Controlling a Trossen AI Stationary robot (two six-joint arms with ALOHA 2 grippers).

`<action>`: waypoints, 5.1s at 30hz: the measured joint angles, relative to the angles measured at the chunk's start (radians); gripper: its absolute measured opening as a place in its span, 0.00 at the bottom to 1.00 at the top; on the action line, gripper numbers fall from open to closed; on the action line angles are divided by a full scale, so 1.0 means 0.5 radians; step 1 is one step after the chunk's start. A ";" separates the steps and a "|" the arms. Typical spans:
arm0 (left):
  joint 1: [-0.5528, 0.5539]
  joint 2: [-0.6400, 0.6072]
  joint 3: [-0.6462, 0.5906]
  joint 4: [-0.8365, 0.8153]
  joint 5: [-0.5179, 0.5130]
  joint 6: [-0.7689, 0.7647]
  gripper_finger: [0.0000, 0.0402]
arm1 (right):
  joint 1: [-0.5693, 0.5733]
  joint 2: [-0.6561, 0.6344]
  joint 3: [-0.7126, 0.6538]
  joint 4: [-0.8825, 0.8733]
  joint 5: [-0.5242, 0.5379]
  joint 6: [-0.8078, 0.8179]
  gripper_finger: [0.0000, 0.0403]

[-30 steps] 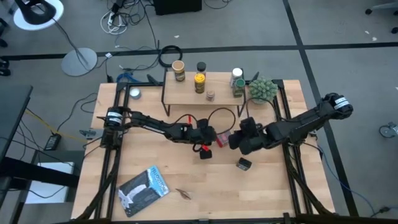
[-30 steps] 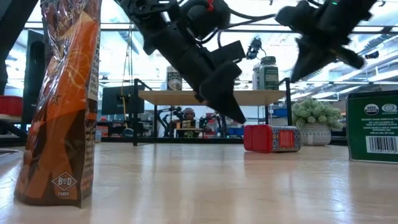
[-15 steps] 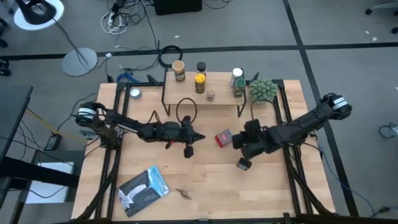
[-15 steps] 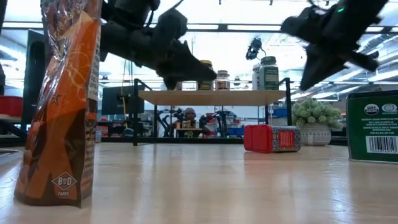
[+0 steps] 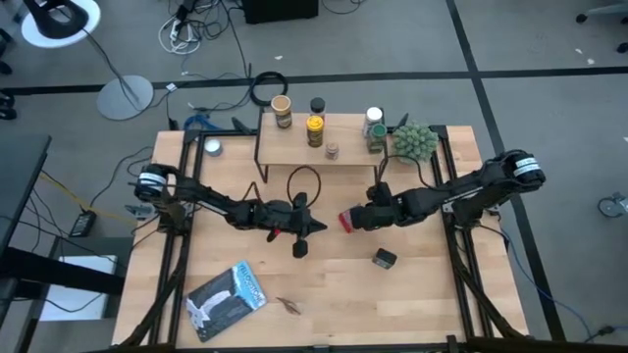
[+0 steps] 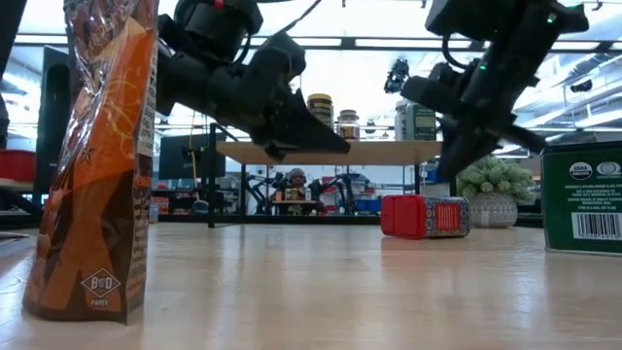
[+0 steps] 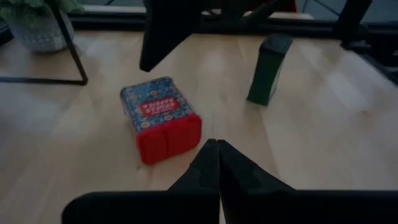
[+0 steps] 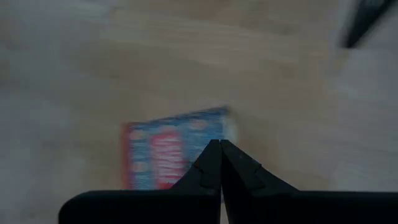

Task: Shelf spices
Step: Put the red seasoning can on the shelf

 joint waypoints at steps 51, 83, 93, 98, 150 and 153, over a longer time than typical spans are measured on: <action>0.013 0.004 -0.005 0.000 0.059 0.041 0.00 | 0.324 -0.210 -0.137 -0.309 0.039 0.438 0.00; -0.026 -2.277 -1.000 -0.754 -0.171 -0.279 0.00 | 0.389 -0.403 -0.135 -0.560 0.197 -0.899 0.14; -0.026 -2.278 -1.009 -0.940 -0.284 -0.217 0.00 | 0.354 -0.606 -0.135 -0.291 0.099 -1.071 0.42; -0.026 -2.277 -1.008 -1.051 -0.272 -0.272 0.00 | 0.331 -0.632 -0.135 0.022 -0.045 -1.607 0.58; -0.026 -2.276 -1.006 -1.152 -0.266 -0.335 0.00 | -0.558 0.382 0.914 -0.913 -1.038 -3.240 0.75; -0.026 -2.276 -1.006 -1.151 -0.266 -0.336 0.00 | -0.585 0.444 0.914 -0.901 -1.033 -3.250 0.75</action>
